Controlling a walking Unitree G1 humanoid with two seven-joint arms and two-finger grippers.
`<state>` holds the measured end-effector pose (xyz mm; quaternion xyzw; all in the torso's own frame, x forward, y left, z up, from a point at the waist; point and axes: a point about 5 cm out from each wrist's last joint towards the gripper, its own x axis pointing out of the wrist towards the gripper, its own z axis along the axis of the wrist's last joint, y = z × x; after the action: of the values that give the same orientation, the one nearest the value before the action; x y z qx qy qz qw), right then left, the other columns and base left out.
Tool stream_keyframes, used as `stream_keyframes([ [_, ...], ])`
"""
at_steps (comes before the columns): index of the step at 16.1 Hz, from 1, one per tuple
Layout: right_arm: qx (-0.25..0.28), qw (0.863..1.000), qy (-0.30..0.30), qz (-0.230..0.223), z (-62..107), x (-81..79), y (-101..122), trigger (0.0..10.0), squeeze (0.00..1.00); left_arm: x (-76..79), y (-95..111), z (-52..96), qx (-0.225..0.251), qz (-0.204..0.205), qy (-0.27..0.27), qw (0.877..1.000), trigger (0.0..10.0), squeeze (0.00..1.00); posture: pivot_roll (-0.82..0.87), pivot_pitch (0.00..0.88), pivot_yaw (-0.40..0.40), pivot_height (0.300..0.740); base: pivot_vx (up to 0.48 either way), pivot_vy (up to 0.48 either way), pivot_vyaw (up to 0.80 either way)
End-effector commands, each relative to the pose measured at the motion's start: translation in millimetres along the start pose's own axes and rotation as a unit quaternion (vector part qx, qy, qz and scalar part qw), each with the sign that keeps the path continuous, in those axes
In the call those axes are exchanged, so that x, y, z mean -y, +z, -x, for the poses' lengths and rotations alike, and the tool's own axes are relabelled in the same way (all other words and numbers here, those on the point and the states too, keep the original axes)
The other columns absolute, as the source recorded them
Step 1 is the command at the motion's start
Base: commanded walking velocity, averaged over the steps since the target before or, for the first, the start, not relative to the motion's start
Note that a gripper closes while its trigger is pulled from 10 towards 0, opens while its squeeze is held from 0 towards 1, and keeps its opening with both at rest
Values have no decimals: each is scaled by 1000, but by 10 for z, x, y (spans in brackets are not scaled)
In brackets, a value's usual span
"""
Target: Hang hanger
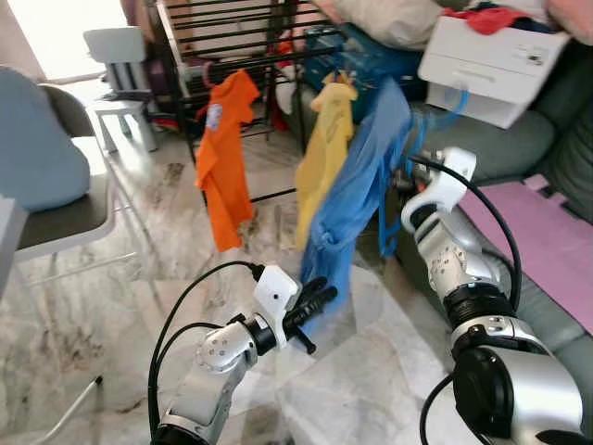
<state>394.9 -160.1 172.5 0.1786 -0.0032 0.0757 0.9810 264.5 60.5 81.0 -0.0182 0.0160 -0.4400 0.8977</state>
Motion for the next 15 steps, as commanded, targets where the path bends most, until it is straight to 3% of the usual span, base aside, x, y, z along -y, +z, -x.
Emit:
stream_keyframes([
  [1,24,999,34,18,-15,-129,65,10000,0,3,-17,-5,-6,3,-4,1000,10000,1000,-100,0,-18,740,0,0,0],
  [4,52,991,94,79,33,-287,34,10000,0,-11,-11,18,-3,9,-3,1000,10000,1000,-96,0,-17,740,0,0,0],
  [5,55,983,128,119,80,-331,-10,10000,0,-55,12,50,4,3,6,1000,10000,1000,-93,0,-17,740,0,0,0],
  [7,52,974,160,155,163,-321,-98,10000,0,-150,39,111,14,-2,28,1000,10000,1000,-92,0,-16,740,0,0,0],
  [10,41,958,173,224,332,-165,-253,10000,0,-359,116,269,33,-34,86,995,10000,1000,-89,0,-13,740,0,0,0],
  [12,37,949,181,256,455,-45,-319,10000,0,-504,207,385,48,-78,124,988,10000,1000,-91,0,-9,740,0,0,0],
  [15,-10,925,270,267,718,73,-452,10000,0,-577,346,466,56,-143,125,980,10000,1000,-92,0,-12,740,0,0,0],
])
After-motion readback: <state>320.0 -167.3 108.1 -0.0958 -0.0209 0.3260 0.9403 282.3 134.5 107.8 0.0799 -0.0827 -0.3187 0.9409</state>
